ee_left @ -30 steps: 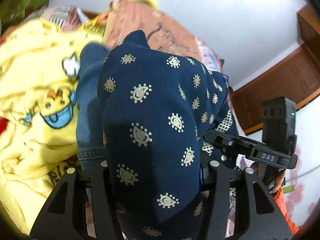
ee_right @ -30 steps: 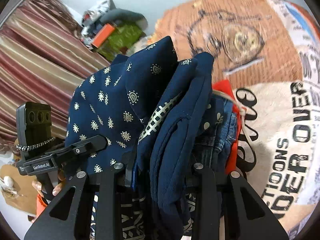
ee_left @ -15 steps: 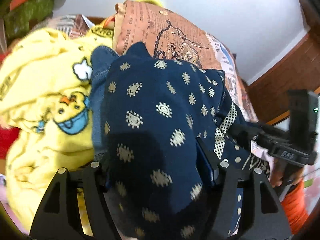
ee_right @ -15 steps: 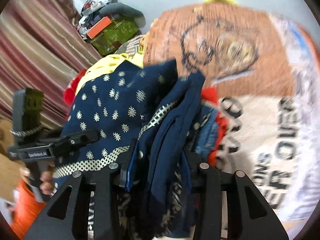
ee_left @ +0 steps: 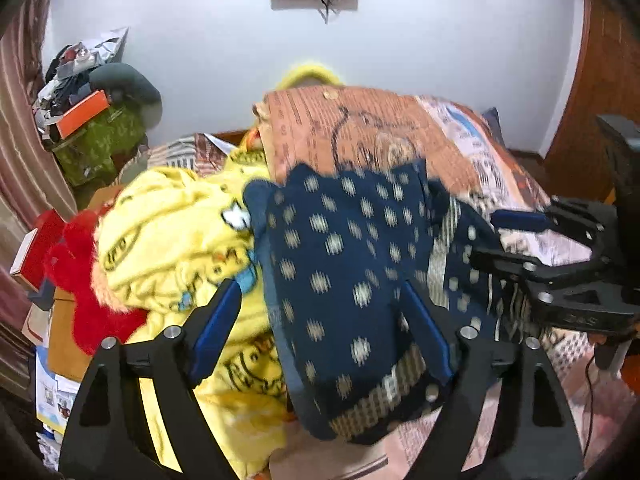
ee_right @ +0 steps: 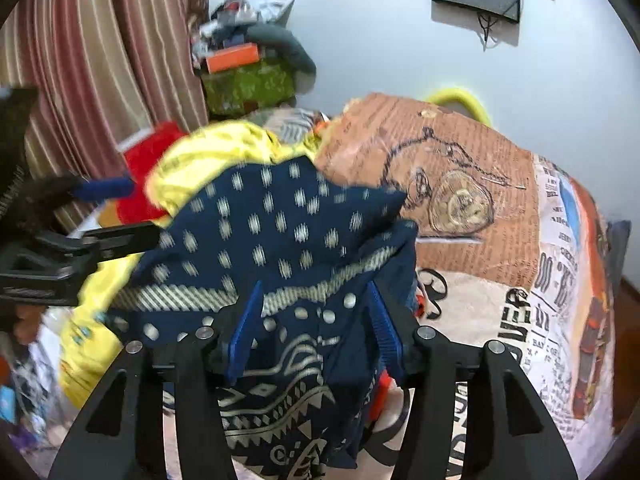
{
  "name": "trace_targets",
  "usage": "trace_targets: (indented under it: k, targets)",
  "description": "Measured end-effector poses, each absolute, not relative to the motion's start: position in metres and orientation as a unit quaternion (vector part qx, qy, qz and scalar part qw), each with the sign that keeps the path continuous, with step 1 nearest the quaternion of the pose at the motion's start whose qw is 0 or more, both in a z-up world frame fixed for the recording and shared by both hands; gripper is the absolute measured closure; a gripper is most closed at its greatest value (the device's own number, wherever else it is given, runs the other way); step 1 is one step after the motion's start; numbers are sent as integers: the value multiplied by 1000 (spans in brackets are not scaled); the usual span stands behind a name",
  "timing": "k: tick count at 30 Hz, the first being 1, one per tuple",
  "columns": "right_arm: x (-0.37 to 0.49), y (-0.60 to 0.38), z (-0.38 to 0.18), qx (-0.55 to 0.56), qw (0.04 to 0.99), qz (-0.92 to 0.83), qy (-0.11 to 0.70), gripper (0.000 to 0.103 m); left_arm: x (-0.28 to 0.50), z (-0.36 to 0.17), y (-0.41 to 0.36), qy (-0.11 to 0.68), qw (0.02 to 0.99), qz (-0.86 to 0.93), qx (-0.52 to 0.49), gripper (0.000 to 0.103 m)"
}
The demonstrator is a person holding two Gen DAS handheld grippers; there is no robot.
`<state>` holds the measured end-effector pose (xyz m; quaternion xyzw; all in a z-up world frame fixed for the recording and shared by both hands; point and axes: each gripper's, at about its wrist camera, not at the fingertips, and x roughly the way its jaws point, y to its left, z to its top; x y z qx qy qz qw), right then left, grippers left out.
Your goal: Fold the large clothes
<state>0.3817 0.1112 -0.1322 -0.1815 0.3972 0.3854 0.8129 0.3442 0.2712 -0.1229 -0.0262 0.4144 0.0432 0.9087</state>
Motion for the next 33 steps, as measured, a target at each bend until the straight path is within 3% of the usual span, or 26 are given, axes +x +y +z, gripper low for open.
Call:
trace_targets:
  k: [5,9,14,23,33]
  targets:
    - [379,96,-156,-216,809,374,399,49,338,-151,267,428,902,50,0,12]
    - [385,74,-157,-198,821,360,396,30,333,-157,271,422,906,45,-8,11]
    - [399,51,-158,-130,815,363,432,30,334,-162,271,423,904,48,-28,8]
    - [384,13,-124,-115,846,313,415,30,324,-155,279,431,896,81,-70,8]
    - [323,-3,-41,-77,871,356,330,30,262,-71,233,344,932,111,-20,9]
